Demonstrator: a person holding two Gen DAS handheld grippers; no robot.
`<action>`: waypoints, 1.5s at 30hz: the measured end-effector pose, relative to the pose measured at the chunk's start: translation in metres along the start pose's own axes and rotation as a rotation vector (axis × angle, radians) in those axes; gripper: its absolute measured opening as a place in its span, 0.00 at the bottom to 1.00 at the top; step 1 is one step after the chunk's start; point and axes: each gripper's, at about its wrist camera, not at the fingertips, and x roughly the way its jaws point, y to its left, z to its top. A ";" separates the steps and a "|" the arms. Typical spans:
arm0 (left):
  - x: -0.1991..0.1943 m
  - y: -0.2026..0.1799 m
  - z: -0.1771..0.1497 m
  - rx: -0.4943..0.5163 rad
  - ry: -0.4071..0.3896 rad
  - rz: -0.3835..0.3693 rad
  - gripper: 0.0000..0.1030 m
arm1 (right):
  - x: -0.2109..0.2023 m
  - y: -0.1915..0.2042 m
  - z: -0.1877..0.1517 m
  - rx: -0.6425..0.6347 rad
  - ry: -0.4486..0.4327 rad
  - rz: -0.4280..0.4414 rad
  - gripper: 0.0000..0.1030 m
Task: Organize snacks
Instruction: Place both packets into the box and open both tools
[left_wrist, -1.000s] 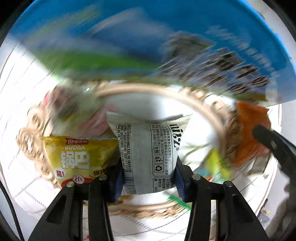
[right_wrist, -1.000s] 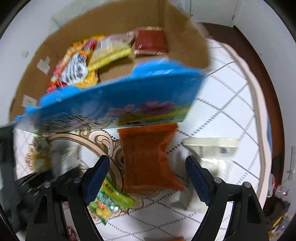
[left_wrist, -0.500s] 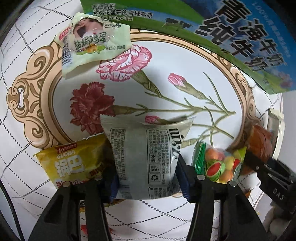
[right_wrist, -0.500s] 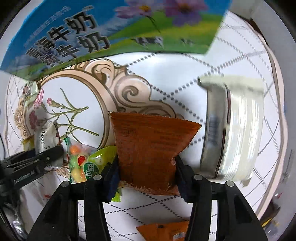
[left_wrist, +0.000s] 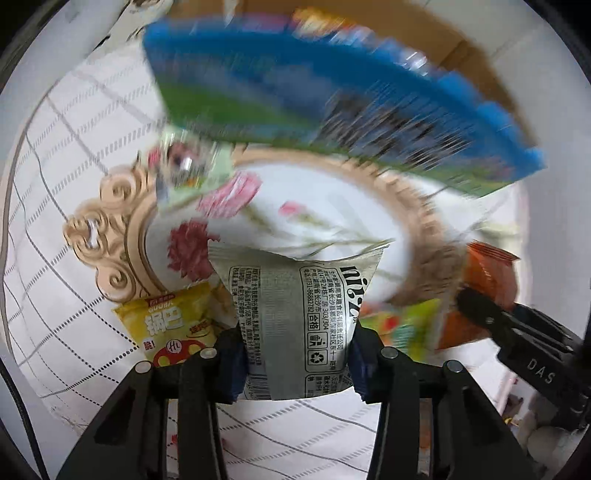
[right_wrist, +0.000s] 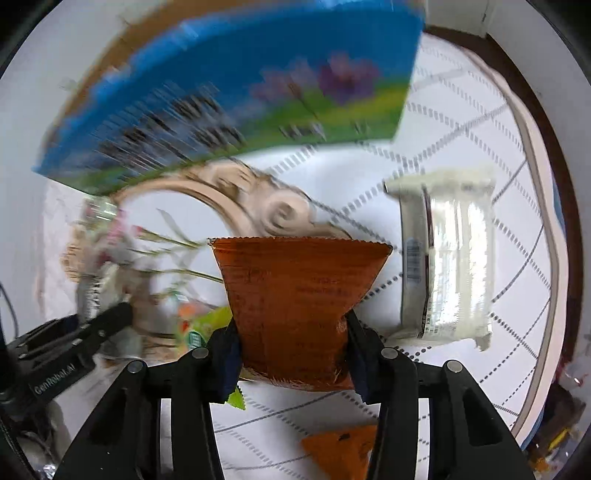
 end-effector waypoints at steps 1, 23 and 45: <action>-0.011 -0.006 0.005 0.005 -0.016 -0.027 0.40 | -0.011 0.003 0.002 -0.002 -0.018 0.023 0.49; 0.015 -0.060 0.200 0.063 0.142 -0.107 0.40 | -0.065 0.012 0.168 -0.040 -0.162 0.007 0.49; 0.021 -0.030 0.184 0.056 0.080 0.001 0.72 | -0.010 0.003 0.175 -0.040 0.032 -0.064 0.91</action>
